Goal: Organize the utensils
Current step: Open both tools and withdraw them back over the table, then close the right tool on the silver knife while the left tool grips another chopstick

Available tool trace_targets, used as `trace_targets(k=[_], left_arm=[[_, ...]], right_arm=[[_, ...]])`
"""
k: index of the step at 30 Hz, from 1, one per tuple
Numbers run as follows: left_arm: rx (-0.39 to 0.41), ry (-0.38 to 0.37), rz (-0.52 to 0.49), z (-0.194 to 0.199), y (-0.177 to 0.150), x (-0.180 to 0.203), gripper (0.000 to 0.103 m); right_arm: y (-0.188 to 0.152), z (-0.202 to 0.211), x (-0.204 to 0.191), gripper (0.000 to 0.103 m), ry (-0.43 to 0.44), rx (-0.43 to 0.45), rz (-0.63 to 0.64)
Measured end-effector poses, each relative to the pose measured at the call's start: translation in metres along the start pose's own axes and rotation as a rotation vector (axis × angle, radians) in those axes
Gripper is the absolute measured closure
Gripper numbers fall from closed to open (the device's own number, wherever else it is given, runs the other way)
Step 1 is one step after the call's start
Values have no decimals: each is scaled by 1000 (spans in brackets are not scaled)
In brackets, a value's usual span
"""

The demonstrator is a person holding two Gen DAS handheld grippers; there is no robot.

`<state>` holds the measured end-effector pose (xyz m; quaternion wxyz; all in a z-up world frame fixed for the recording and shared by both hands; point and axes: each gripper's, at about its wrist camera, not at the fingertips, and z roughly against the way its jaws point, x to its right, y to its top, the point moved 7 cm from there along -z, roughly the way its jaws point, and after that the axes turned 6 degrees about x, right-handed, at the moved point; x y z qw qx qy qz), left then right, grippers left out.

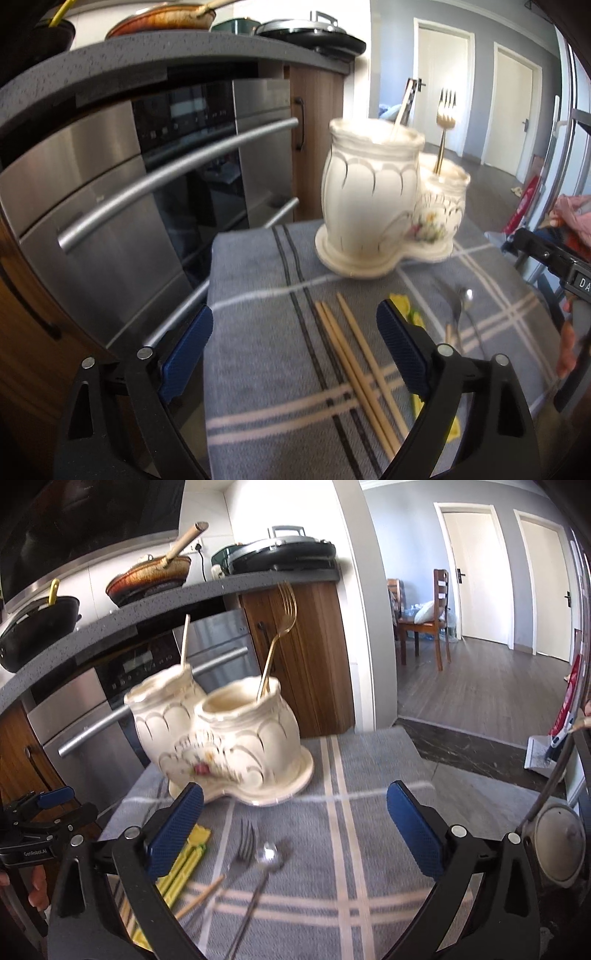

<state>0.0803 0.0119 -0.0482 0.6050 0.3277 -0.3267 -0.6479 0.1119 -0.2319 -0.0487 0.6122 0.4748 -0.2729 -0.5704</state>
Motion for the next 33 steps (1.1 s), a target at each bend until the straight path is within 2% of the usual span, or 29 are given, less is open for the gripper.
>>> trace_targets(k=[6,10,14,17,23,27,29,32,33], left_arm=[[-135,16,13,-14,-35,0,13],[-187,24,-8,-17,-49,6,13],[-210,46,-48,-21,-57,13,16],[-235,41,-52,-24,-62,16,21],[-246,56,-56,-26,-62,18,23],[-265,55,-56,-32,-62,19,39],[-269,45,-55,-35,-60,20,53],[-269,37,-76,-39,-56,22,68],[-270,36,-82,-40,-55,24,70]], right_arm=[[-21,-6,1,5,-10,-63,18],[-23,-7,1,5,4,-62,11],[-24,-8,-1,5,6,-60,27],[-22,-7,-3,5,7,-59,34],[-21,-4,-2,5,6,-55,31],[-22,-4,-4,5,4,-58,40],[-23,-4,-5,5,0,-66,52],[-26,-6,-10,5,-2,-93,71],[-28,-6,-13,5,3,-105,75]])
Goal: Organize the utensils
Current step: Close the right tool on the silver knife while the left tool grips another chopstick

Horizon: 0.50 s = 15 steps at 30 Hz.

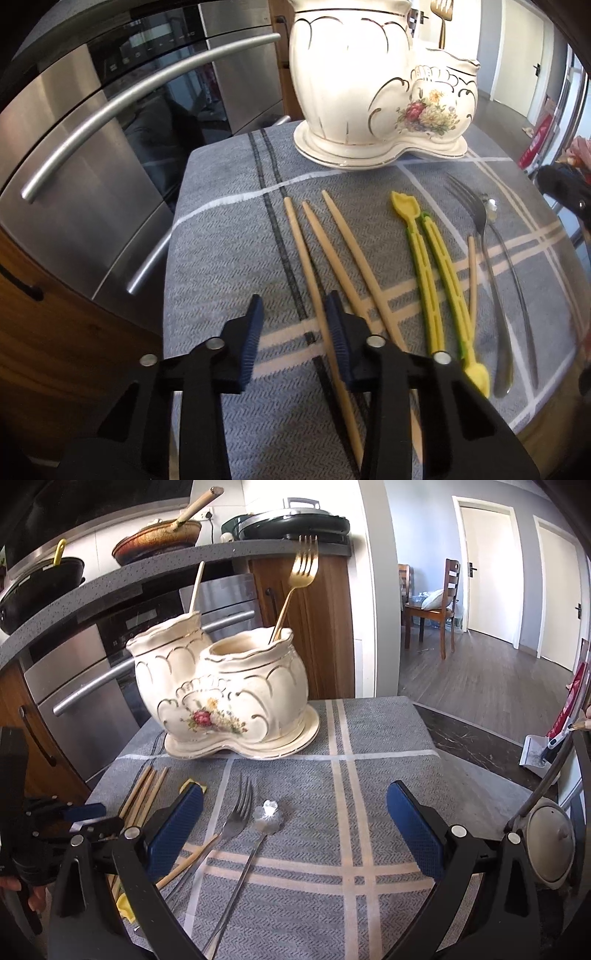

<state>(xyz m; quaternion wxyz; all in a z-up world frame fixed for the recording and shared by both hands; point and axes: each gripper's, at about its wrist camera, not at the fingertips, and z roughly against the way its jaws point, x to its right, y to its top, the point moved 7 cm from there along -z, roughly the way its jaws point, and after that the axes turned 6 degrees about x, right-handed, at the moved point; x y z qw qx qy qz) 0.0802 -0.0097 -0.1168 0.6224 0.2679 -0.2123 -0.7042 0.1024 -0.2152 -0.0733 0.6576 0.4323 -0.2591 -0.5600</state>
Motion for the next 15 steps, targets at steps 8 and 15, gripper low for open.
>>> trace_targets(k=[8,15], left_arm=[[9,-32,-16,-8,10,1,81],[32,-56,-44,-5,5,3,92]], right_arm=[[-25,-9,-37,40,58,-146,52],[-41,-19,-57,65,101,-251,18]])
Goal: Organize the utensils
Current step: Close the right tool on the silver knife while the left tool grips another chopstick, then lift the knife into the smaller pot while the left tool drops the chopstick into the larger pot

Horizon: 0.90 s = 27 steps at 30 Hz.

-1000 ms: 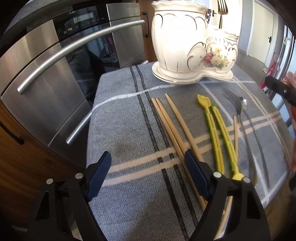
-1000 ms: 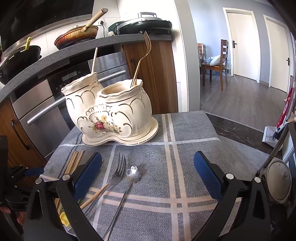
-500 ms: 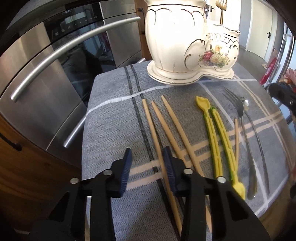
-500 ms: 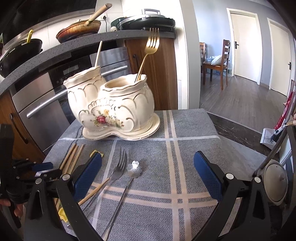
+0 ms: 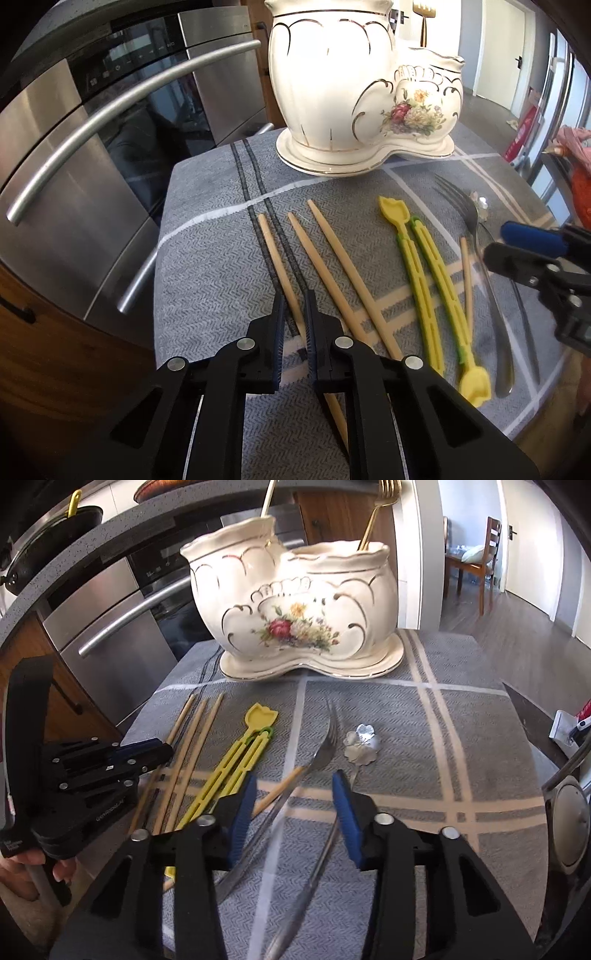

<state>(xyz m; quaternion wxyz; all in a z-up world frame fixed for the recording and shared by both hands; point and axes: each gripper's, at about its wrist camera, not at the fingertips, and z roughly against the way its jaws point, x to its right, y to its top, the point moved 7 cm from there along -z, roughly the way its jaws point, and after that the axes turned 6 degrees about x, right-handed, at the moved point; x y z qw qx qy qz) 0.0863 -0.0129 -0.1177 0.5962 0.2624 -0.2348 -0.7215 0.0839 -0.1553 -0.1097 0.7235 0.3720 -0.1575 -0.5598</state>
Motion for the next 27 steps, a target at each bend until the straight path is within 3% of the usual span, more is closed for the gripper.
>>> trace_targets(k=[11,15,21,27], left_arm=[[8,-27,7,-7,6,-2,92],[5,-26,11,-13,14,-2,93],[15,-52,48,-9,13,-7,97],[120,-102,75,14,18,-13,98]], right_arm=[[10,-31,19,84,-95,-12,-128],[13,-32,31,94,-74,13,-210],[20,-12,36,99,-33,71,-214],[32,29,31,100,17,169,-178]])
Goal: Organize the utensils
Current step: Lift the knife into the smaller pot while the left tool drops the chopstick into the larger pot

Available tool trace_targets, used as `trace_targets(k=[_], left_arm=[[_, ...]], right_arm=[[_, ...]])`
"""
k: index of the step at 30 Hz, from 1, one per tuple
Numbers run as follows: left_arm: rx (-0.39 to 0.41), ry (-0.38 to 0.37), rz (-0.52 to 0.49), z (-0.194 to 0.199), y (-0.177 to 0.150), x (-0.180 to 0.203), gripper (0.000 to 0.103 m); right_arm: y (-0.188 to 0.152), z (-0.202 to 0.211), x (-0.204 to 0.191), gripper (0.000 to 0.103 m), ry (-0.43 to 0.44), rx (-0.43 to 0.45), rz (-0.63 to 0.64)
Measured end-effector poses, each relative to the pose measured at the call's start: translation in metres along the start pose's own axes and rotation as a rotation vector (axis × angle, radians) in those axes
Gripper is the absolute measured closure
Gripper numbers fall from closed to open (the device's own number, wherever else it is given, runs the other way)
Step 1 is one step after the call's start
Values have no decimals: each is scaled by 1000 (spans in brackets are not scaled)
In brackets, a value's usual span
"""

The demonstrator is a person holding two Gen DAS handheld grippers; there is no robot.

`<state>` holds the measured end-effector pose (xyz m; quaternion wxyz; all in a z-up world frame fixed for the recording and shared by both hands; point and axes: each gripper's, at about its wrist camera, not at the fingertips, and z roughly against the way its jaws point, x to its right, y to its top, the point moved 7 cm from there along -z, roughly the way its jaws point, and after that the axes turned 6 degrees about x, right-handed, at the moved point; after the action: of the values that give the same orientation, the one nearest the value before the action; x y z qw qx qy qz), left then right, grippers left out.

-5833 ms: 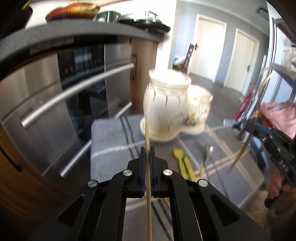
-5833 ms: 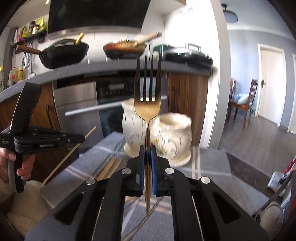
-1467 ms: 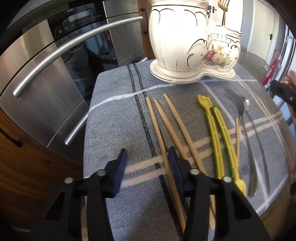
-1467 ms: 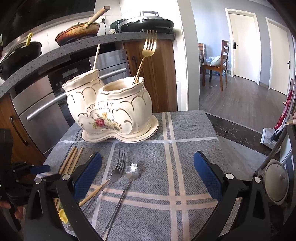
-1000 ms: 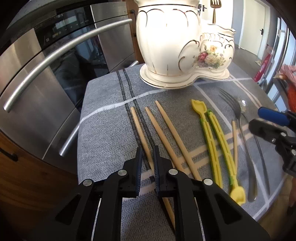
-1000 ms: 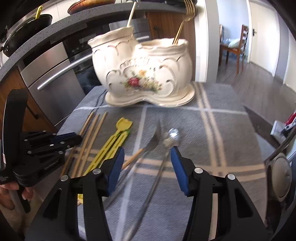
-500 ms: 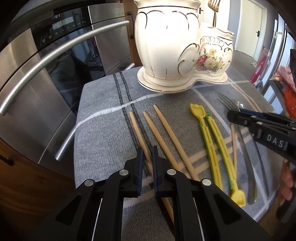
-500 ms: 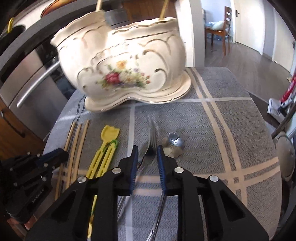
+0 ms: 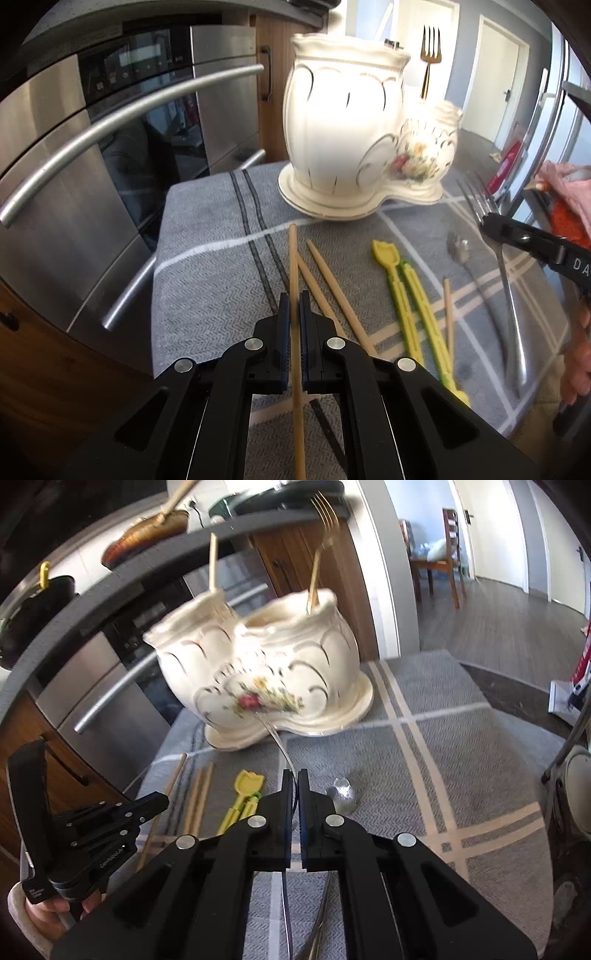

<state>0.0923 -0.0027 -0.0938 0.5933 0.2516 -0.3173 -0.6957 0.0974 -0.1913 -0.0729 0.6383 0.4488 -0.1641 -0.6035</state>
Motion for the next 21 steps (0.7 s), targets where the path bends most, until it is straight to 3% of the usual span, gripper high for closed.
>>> trace_targets(k=[8,12,21], left_arm=[[137,-37,45,38,17,-10,97],[234,-41,60,56,36,-16,97],[387,-54,59,84,83,-10,98]], right_arm=[[32,50,-18,100,83,184,-1],[52,70,-28,100,62,328,48],[106,79,-39,100,41,475,113]])
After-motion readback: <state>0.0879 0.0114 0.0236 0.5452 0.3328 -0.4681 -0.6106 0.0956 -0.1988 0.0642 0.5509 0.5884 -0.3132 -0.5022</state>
